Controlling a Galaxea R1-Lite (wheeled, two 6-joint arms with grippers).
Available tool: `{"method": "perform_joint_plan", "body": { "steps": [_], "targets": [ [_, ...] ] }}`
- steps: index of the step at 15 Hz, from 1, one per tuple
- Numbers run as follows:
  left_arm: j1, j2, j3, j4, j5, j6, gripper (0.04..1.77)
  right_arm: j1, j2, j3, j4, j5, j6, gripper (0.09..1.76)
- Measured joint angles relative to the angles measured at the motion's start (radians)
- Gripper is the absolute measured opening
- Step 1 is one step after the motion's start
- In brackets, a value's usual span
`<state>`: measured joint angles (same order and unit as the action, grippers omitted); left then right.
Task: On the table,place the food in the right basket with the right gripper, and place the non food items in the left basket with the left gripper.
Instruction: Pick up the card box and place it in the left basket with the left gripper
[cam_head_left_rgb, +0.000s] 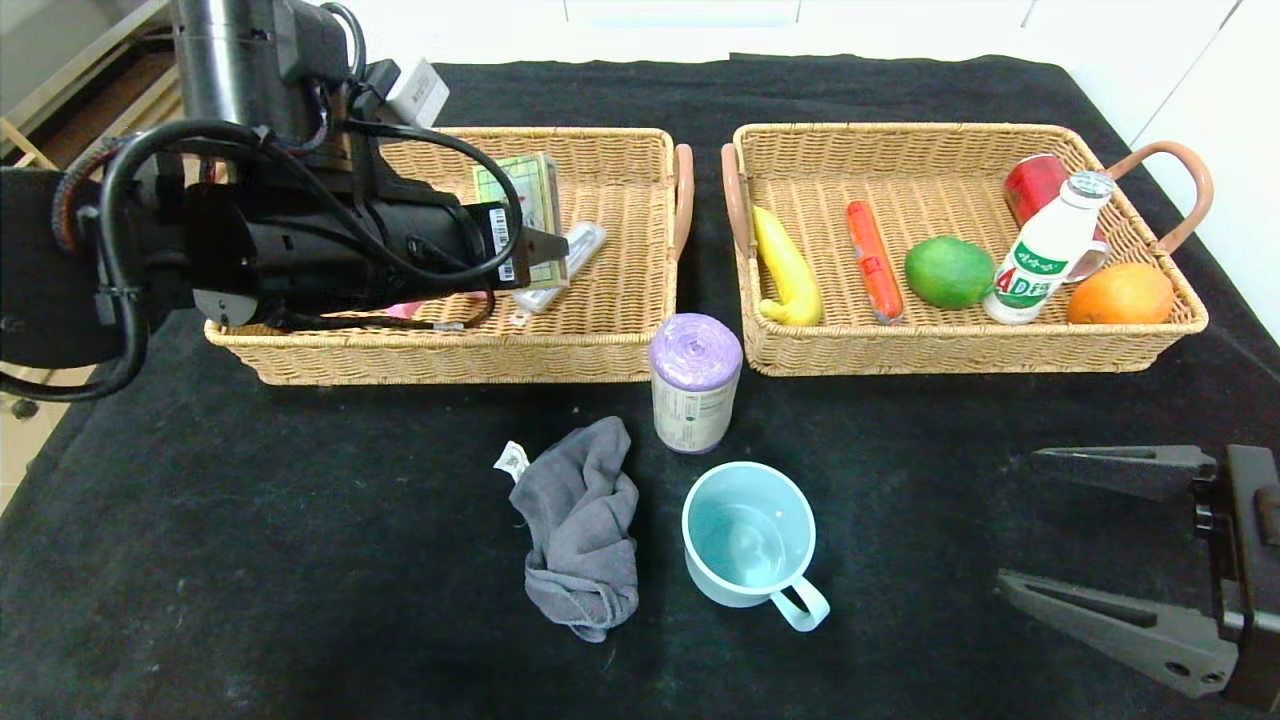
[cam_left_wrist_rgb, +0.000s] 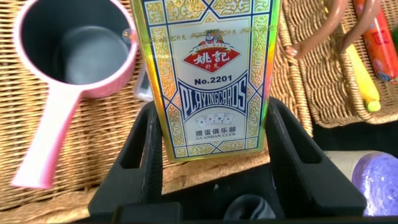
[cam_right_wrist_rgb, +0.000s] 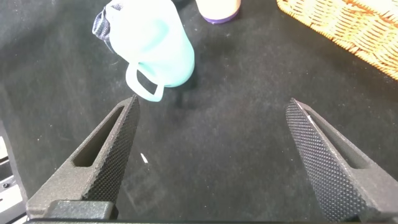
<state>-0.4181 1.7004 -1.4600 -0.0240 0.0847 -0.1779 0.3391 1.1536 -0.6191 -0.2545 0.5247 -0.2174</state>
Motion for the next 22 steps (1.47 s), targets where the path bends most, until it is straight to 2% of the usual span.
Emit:
{"method": "perform_joint_plan", "body": {
  "steps": [1, 7, 13, 16, 22],
  "targets": [
    [0.000, 0.004, 0.000, -0.001, 0.000, 0.000, 1.01, -0.001, 0.000, 0.000, 0.000, 0.000, 0.000, 1.71],
    [-0.003, 0.011, -0.001, 0.001, 0.005, 0.001, 1.39, -0.002, 0.000, -0.001, 0.000, 0.000, 0.000, 1.71],
    [-0.008, 0.002, 0.005, 0.037, 0.014, -0.003, 1.56, -0.002, 0.000, 0.000, 0.000, 0.000, 0.000, 1.71],
    [-0.034, -0.022, 0.005, 0.209, 0.075, -0.032, 1.61, -0.002, 0.000, 0.000, 0.000, 0.000, -0.001, 1.71],
    [-0.057, -0.028, -0.030, 0.444, 0.083, -0.227, 1.67, -0.001, -0.002, 0.002, 0.000, 0.000, -0.002, 1.71]
  ]
}}
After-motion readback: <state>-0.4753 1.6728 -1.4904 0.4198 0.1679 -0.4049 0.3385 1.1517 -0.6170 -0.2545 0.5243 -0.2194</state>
